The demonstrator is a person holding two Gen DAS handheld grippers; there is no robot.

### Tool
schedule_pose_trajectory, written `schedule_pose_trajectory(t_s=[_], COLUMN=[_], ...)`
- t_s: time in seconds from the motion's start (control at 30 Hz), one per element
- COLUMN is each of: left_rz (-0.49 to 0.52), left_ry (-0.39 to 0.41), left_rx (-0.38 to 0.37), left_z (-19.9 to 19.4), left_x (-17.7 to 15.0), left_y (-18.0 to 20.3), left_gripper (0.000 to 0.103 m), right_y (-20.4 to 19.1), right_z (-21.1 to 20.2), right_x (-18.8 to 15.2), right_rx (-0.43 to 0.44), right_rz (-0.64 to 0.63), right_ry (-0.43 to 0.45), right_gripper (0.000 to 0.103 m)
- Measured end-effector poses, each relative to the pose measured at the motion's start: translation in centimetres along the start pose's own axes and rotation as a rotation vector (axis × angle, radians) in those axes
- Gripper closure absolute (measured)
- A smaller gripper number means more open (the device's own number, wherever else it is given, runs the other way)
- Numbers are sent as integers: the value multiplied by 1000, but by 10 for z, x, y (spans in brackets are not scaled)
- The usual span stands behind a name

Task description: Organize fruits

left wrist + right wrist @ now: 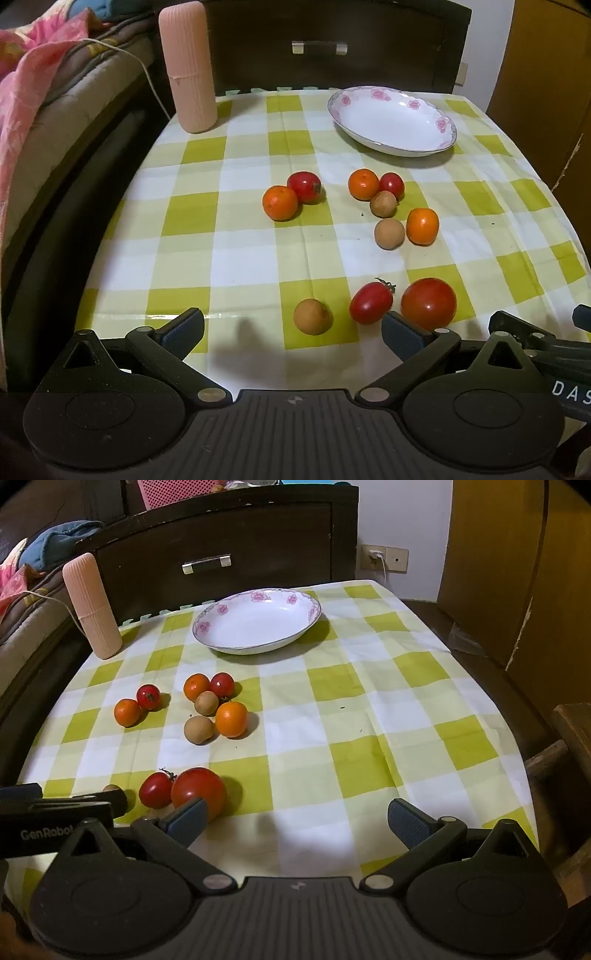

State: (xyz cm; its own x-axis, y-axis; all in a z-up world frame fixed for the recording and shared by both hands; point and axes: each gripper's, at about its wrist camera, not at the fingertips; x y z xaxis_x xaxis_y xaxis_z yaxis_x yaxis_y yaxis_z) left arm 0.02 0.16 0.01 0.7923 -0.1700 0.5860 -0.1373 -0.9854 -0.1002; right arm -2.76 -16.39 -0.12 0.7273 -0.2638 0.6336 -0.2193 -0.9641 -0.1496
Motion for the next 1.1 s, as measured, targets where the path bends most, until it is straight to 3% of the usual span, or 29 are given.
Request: schedule_pose_trajectory(t_s=[1.1], left_rz=[3], left_ry=[-41], left_rx=[-3], left_z=[9], left_x=[-7], left_y=[1], left_gripper=[0], right_y=[-2], right_z=[3], right_x=[1], right_rx=[-8], right_rz=[-12], right_ry=[-22], right_gripper=[1])
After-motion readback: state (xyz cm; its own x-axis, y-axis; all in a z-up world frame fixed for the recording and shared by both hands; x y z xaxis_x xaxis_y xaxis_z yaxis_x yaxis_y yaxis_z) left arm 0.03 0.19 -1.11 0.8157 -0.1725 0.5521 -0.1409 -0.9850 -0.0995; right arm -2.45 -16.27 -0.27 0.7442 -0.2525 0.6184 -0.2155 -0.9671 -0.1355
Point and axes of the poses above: each gripper's, at about its wrist camera, not at the fingertips, and z roughly the way its jaws point, y to its right, x to its top, and after that the axes turned 9 degrees about z, right-handed
